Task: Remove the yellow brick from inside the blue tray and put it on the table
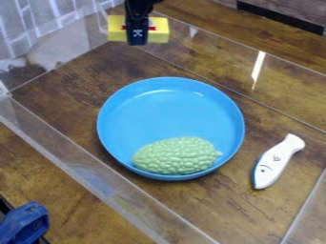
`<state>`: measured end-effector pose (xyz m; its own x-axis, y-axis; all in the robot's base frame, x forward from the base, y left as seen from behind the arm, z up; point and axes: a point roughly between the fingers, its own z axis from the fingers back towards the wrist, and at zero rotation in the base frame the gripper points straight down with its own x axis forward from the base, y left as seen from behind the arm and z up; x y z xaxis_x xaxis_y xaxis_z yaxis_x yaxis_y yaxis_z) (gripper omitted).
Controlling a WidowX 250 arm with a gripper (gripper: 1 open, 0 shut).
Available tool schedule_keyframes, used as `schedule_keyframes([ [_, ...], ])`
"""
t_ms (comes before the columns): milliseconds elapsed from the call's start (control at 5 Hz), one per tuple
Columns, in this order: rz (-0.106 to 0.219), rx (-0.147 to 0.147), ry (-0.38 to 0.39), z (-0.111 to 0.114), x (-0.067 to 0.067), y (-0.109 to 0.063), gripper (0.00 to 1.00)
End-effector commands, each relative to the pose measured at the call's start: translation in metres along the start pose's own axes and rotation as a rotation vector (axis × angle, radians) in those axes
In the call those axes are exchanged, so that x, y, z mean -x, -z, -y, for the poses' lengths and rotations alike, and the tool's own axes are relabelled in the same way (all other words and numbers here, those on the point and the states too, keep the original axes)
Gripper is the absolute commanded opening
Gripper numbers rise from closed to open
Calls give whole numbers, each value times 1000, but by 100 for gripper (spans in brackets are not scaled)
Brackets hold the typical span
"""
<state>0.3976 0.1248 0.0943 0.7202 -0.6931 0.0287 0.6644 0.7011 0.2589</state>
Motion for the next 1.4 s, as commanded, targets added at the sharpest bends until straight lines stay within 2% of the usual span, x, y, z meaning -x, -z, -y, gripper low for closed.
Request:
schedule_keyframes([
  [0, 16, -60, -31, -20, 5, -12, 0],
  [600, -5, -28, -56, -20, 24, 21, 0],
  [1200, 9, -14, -57, -17, 30, 30, 0],
])
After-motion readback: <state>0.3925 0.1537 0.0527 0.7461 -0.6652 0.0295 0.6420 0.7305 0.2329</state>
